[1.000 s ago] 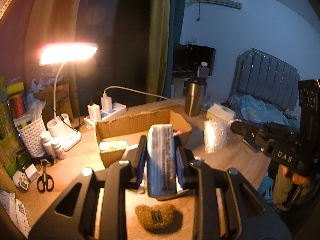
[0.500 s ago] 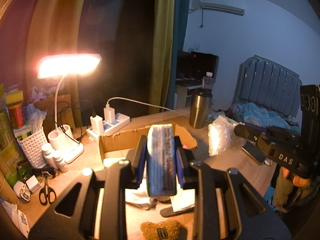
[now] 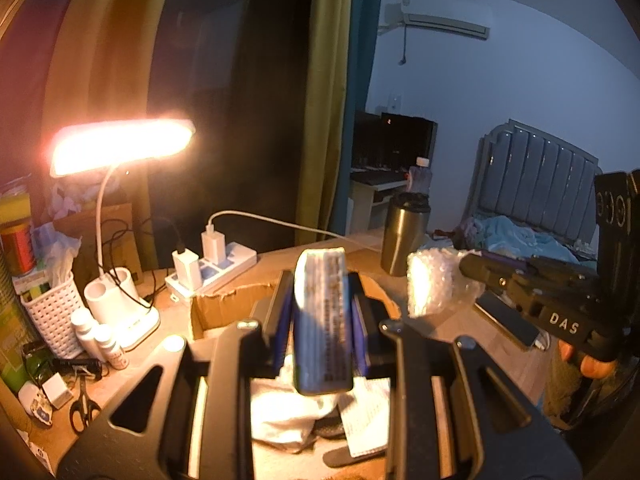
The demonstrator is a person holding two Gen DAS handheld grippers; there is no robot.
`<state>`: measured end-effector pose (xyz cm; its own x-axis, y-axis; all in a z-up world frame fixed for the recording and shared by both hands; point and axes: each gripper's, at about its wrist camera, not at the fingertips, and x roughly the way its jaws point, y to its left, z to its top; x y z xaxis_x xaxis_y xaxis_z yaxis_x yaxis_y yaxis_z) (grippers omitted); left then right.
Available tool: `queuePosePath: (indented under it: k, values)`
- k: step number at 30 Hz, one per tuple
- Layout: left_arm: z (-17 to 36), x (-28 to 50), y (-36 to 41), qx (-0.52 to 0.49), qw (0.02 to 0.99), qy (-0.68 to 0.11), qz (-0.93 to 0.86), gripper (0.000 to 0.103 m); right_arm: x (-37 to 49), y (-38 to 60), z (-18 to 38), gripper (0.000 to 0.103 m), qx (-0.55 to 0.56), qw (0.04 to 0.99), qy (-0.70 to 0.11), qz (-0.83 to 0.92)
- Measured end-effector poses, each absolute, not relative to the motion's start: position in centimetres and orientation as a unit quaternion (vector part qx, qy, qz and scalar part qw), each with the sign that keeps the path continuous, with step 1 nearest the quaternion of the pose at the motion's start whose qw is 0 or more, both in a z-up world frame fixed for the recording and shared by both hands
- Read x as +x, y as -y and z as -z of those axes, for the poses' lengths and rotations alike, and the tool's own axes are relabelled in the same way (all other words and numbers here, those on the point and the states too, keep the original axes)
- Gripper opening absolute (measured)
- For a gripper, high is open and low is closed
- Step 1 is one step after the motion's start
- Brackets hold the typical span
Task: Organize soft objects
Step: 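Carry the card box with the left tool while the right carries the bubble wrap toward the box, then lower the bubble wrap into the box and open the right tool while the left holds the card box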
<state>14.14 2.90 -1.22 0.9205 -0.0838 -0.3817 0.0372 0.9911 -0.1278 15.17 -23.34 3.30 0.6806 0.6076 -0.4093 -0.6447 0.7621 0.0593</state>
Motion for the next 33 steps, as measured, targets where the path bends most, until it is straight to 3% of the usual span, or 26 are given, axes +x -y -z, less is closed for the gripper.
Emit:
queuePosePath:
  k: [33]
  values:
    - [4.8,22.7,-4.1,-0.086,0.969,-0.228,0.031,0.026,22.8,19.6,0.1,0.011,-0.033,0.901,-0.251,-0.352]
